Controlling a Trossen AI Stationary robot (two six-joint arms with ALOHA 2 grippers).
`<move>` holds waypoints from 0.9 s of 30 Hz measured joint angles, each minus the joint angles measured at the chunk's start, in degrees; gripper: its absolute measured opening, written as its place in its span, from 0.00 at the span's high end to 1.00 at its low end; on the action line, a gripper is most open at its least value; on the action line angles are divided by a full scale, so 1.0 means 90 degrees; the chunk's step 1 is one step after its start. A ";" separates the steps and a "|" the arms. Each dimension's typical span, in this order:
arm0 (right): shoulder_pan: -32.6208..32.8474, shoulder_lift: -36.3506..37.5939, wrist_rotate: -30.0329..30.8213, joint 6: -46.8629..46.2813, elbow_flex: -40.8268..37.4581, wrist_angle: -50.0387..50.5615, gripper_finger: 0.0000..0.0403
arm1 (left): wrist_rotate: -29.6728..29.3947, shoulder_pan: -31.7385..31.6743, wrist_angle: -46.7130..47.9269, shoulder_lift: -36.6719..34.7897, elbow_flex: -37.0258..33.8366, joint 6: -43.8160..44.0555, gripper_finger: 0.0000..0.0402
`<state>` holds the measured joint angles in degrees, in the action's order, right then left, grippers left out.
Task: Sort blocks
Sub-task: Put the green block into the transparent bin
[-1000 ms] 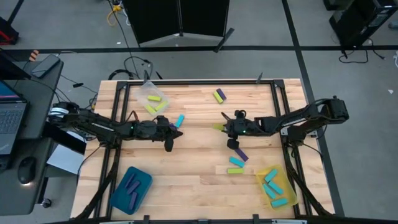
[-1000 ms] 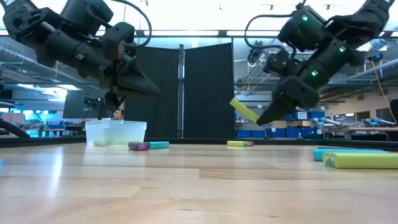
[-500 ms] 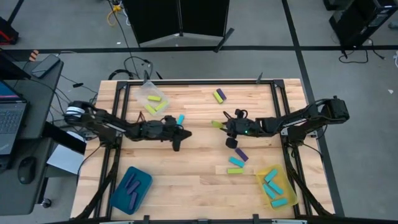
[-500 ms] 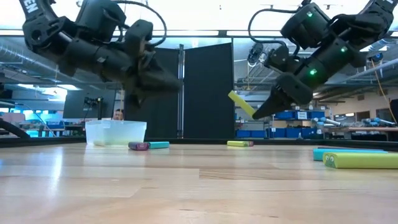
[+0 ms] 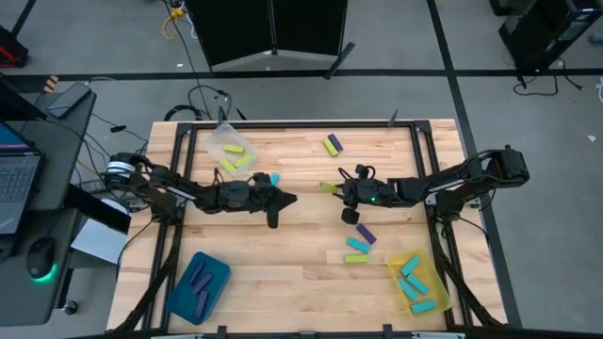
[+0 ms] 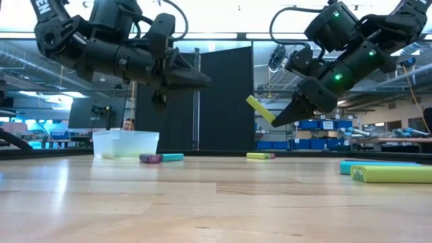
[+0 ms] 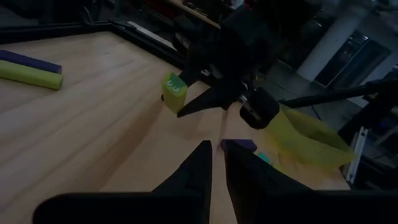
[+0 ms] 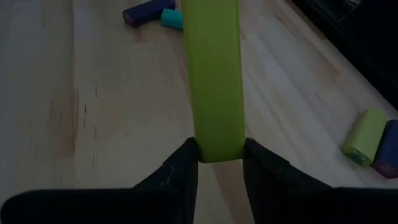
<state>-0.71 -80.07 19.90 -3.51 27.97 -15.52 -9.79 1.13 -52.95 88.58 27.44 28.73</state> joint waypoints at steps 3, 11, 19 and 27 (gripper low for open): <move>0.0000 0.0000 0.0000 0.0008 0.0000 -0.0037 0.72 | -0.0137 0.0000 0.0018 -0.0002 0.0000 0.0000 0.87; 0.0000 0.0000 0.0000 0.0005 0.0000 -0.0039 0.72 | -0.0150 0.0000 0.0034 -0.0002 -0.0002 -0.0175 0.87; 0.0000 0.0000 0.0000 -0.0043 0.0000 -0.0049 0.72 | -0.0115 0.0000 -0.0191 -0.0002 -0.0002 -0.0180 0.87; 0.0000 0.0000 0.0000 -0.0043 0.0000 -0.0056 0.72 | -0.0094 0.0000 -0.0124 -0.0002 -0.0002 -0.0182 0.87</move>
<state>-0.71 -80.07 19.90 -3.90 27.97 -16.03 -10.63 1.13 -54.06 88.55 27.42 27.09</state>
